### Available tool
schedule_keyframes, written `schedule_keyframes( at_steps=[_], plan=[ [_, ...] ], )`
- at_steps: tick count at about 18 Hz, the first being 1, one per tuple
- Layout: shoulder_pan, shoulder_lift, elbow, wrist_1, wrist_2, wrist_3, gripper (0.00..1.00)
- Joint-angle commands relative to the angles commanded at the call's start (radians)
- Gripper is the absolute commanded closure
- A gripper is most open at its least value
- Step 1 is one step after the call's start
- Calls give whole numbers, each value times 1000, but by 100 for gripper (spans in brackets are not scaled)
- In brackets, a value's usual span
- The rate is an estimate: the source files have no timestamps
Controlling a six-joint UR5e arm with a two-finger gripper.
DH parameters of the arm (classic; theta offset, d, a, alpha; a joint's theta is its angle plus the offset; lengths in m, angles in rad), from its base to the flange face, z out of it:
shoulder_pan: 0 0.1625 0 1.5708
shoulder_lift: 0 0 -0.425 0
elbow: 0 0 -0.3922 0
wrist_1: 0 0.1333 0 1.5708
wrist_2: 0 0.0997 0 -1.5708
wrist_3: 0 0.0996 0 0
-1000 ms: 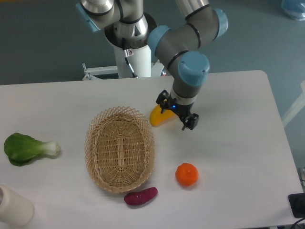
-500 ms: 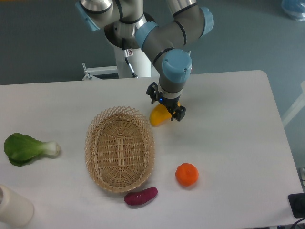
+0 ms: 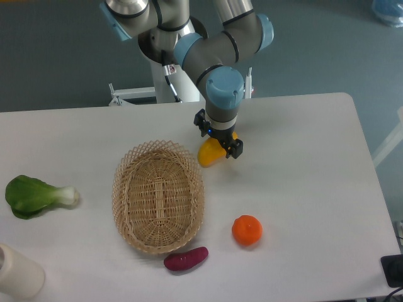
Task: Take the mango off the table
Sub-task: 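Close the gripper around the yellow mango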
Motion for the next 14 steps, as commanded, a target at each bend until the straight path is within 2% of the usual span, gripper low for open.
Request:
schedule_keyframes(
  at_steps=[9,11,13,14],
  plan=[
    [-2,-8,-20,3,31,-11,0],
    [-3,-15,-20,32,31,-12,1],
    [-12,-21,-18,41,31,-11,17],
    [-12,-21,-14,41,31,-12,28]
  ],
)
